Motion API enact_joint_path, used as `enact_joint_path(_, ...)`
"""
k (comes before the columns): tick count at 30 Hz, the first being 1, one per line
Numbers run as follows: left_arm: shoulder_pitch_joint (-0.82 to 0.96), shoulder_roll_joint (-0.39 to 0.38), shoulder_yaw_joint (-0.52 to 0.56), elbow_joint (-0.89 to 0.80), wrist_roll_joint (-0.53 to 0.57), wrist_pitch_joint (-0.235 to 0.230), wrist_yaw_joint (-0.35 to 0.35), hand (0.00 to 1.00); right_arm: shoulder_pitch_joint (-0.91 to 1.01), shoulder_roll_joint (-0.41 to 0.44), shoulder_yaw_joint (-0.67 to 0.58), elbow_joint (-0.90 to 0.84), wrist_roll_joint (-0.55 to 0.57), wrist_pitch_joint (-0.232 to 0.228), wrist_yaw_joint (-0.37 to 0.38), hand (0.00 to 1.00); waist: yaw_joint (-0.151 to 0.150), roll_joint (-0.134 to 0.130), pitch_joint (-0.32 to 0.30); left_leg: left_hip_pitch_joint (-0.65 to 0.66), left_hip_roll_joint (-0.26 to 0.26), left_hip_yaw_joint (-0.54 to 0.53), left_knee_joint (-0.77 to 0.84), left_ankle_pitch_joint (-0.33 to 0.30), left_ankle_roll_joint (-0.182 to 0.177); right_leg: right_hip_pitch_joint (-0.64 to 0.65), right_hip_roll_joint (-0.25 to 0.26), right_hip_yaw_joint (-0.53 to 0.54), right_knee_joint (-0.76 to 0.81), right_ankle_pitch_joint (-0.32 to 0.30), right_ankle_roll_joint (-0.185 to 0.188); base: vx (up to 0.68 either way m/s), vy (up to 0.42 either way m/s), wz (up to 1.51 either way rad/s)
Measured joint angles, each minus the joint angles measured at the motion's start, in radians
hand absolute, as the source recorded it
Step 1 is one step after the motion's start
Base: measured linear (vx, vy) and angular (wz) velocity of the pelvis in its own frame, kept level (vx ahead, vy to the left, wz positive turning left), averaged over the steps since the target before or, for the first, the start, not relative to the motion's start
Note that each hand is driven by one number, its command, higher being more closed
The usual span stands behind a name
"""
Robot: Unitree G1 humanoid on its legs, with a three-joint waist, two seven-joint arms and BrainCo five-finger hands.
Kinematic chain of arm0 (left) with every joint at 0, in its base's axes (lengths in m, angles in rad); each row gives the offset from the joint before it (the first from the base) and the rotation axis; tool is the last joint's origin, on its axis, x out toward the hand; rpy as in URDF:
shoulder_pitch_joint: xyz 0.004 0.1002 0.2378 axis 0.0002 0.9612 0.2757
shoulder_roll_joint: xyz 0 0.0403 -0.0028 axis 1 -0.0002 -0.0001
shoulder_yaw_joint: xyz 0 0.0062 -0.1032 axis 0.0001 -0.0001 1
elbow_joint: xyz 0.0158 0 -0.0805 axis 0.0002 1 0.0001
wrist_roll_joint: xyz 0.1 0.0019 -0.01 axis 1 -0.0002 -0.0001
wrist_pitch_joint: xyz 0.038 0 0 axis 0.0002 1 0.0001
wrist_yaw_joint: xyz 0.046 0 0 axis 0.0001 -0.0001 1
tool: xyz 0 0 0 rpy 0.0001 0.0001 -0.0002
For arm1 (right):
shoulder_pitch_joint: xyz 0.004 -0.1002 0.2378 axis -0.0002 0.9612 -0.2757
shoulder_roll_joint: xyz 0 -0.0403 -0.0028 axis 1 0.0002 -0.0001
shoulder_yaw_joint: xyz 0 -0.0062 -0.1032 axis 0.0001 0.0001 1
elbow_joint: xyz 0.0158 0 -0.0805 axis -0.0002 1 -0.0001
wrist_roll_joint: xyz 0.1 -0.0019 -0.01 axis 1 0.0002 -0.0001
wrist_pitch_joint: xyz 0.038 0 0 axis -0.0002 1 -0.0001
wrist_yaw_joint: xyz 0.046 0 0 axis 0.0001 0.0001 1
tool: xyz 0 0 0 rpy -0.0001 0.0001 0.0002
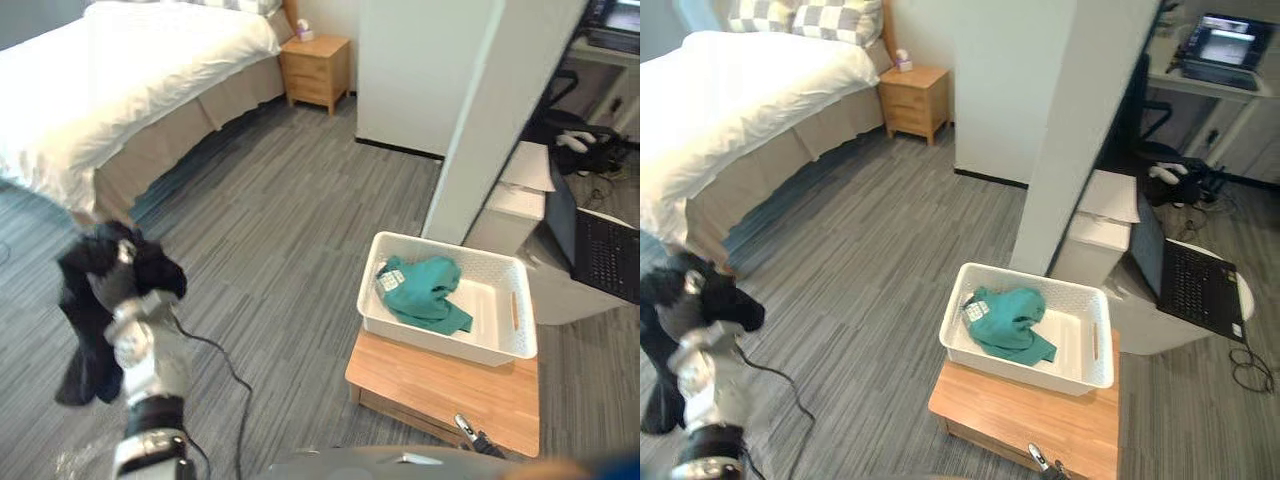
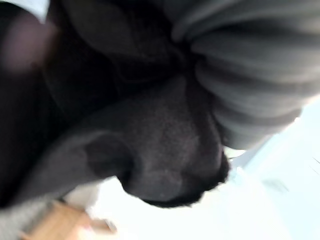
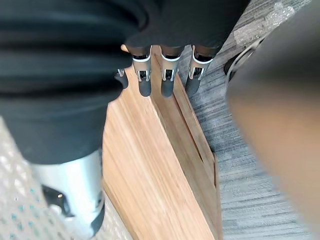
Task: Tidy the bed and pick cloth on bed and put in laundry
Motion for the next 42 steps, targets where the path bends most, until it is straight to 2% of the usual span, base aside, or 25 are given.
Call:
enact_joint_path(2, -0.025, 0.02, -0.016, -0.096, 0.053, 0.013, -0.03, 1.0, 0.027, -0.007, -0.011, 0.0, -0.023, -0.005, 0.005, 0.0, -0.003, 0.002, -0.015, 0.003, 0.006, 0.022, 0.0, 0.0, 0.0, -0.005, 0.006, 0.029, 0.0, 0.001, -0.002, 0.11, -0.116, -0.34)
enact_joint_path(5, -0.032, 0.027, -0.058, -0.208, 0.15, 0.025, -0.051, 1.0, 0.04, -0.02, -0.036, 0.006, -0.06, -0.007, 0.022, 0.0, -0.02, 0.014, -0.039, 0.01, 0.028, 0.062, 0.0, 0.0, -0.002, -0.016, 0.024, 0.091, -0.002, 0.017, -0.027, 0.09, -0.109, -0.36)
enact_joint_path(7, -0.055, 0.029, -0.093, -0.24, 0.193, 0.055, -0.065, 1.0, 0.04, -0.029, -0.043, 0.018, -0.095, -0.007, 0.035, 0.0, -0.02, 0.012, -0.041, 0.023, 0.042, 0.086, 0.0, -0.001, -0.008, -0.016, 0.038, 0.129, -0.003, 0.023, -0.035, 0.07, -0.159, -0.38)
enact_joint_path(10, -0.101, 0.033, -0.132, -0.245, 0.215, 0.114, -0.097, 1.0, 0.039, -0.036, -0.05, 0.021, -0.108, -0.007, 0.052, 0.0, -0.044, 0.007, -0.049, 0.031, 0.058, 0.104, 0.001, 0.0, -0.01, -0.022, 0.056, 0.184, -0.004, 0.028, -0.043, 0.03, -0.142, -0.31)
enact_joint_path(13, -0.132, 0.063, -0.173, -0.245, 0.268, 0.18, -0.104, 1.0, 0.032, -0.046, -0.07, 0.046, -0.108, -0.006, 0.064, 0.0, -0.059, 0.006, -0.058, 0.04, 0.077, 0.138, 0.001, -0.004, -0.032, -0.044, 0.077, 0.246, -0.004, 0.034, -0.047, -0.02, -0.166, -0.48)
enact_joint_path(18, -0.212, 0.076, -0.219, -0.245, 0.329, 0.224, -0.14, 1.0, 0.028, -0.046, -0.07, 0.066, -0.108, 0.003, 0.063, 0.0, -0.088, 0.011, -0.052, 0.037, 0.08, 0.15, 0.0, -0.006, -0.036, -0.06, 0.084, 0.302, -0.011, 0.034, -0.047, -0.07, -0.125, -0.29)
enact_joint_path(24, -0.315, 0.08, -0.264, -0.243, 0.321, 0.256, -0.168, 1.0, 0.011, -0.047, -0.043, 0.091, -0.107, 0.031, 0.045, 0.0, -0.115, 0.019, -0.046, 0.008, 0.068, 0.179, -0.006, 0.011, -0.035, -0.089, 0.079, 0.354, -0.038, 0.034, -0.047, -0.13, -0.127, -0.21)
enact_joint_path(30, -0.348, 0.08, -0.359, -0.237, 0.322, 0.319, -0.168, 1.0, 0.005, -0.056, -0.017, 0.098, -0.096, 0.032, 0.028, 0.0, -0.14, 0.019, -0.046, 0.005, 0.07, 0.192, -0.007, 0.03, -0.04, -0.091, 0.079, 0.378, -0.053, 0.034, -0.046, -0.11, -0.117, -0.07)
enact_joint_path(34, -0.371, 0.064, -0.408, -0.109, 0.331, 0.377, -0.158, 1.0, 0.0, -0.063, 0.005, 0.097, -0.057, 0.033, 0.015, 0.0, -0.163, 0.015, -0.042, -0.005, 0.075, 0.198, -0.007, 0.043, -0.047, -0.098, 0.079, 0.387, -0.068, 0.038, -0.034, -0.1, -0.085, -0.05)
enact_joint_path(36, -0.378, 0.061, -0.413, -0.062, 0.35, 0.385, -0.131, 1.0, 0.001, -0.066, 0.004, 0.096, -0.056, 0.041, 0.005, 0.0, -0.17, 0.013, -0.042, -0.026, 0.078, 0.199, -0.007, 0.055, -0.044, -0.12, 0.081, 0.387, -0.069, 0.042, -0.027, -0.11, -0.083, -0.01)
enact_joint_path(38, -0.388, 0.061, -0.427, -0.024, 0.368, 0.385, -0.105, 1.0, 0.009, -0.066, 0.002, 0.096, -0.055, 0.056, -0.004, 0.0, -0.178, 0.001, -0.033, -0.03, 0.081, 0.201, -0.007, 0.06, -0.044, -0.121, 0.083, 0.388, -0.077, 0.05, -0.021, -0.09, -0.06, -0.03)
enact_joint_path(42, -0.426, 0.06, -0.456, 0.024, 0.37, 0.385, -0.07, 1.0, 0.029, -0.063, -0.024, 0.095, -0.019, 0.075, -0.011, 0.0, -0.179, -0.014, -0.039, -0.03, 0.079, 0.219, -0.007, 0.065, -0.035, -0.122, 0.082, 0.41, -0.083, 0.069, -0.014, -0.03, -0.021, -0.12)
